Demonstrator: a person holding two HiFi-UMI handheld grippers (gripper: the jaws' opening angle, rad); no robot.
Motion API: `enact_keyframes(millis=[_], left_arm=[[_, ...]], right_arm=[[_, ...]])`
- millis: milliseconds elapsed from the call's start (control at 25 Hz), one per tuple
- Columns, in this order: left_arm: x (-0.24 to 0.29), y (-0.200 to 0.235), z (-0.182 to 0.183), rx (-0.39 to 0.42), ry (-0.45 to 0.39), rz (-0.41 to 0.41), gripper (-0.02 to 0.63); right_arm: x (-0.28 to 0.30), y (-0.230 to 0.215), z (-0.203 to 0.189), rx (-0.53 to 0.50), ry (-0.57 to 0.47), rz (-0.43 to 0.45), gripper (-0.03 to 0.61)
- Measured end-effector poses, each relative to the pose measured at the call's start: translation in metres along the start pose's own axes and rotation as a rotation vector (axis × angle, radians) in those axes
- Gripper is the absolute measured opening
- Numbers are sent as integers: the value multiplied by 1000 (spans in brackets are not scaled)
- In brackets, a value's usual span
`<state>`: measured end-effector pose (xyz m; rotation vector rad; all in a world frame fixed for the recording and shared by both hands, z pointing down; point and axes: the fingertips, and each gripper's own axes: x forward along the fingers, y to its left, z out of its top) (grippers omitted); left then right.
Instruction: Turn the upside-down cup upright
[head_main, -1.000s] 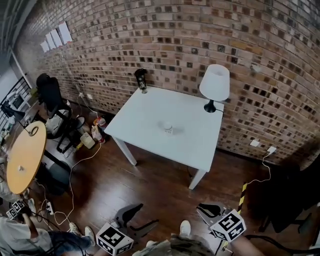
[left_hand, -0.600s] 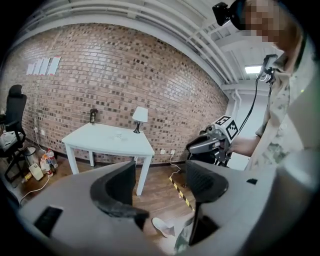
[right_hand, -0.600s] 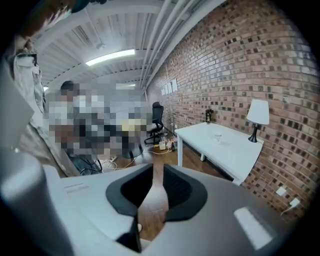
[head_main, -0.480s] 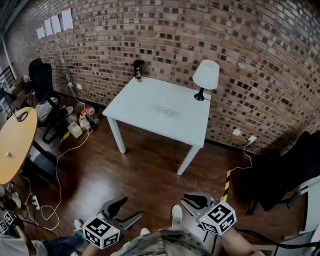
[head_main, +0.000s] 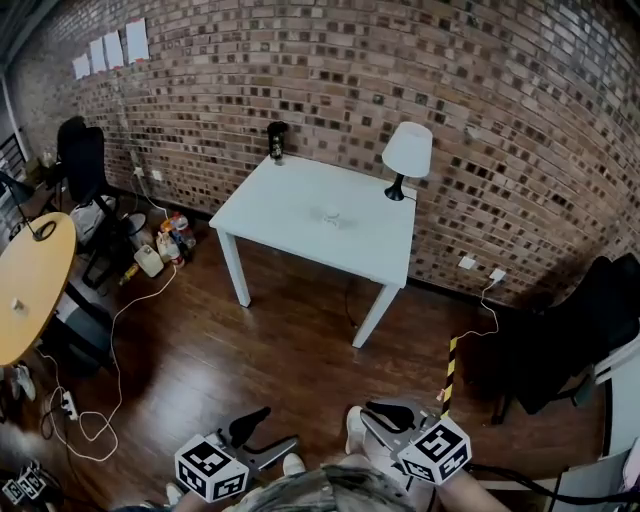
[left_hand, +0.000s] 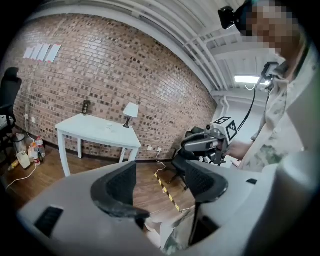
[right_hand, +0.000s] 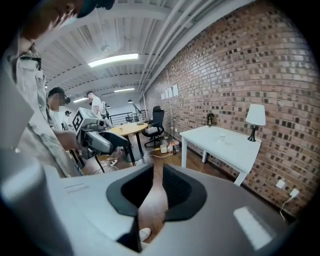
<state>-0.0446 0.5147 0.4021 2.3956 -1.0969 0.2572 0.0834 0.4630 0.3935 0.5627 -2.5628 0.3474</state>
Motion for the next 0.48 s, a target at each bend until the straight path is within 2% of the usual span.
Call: enact_keyframes(millis=[200,480], left_arm=[[9,-7,-3,16,3,-19,311],[17,9,4,17,10,-2,311]], right_arm=[[-3,1,-9,15,11,-10,60],[8,-12,0,6,9,1,60]])
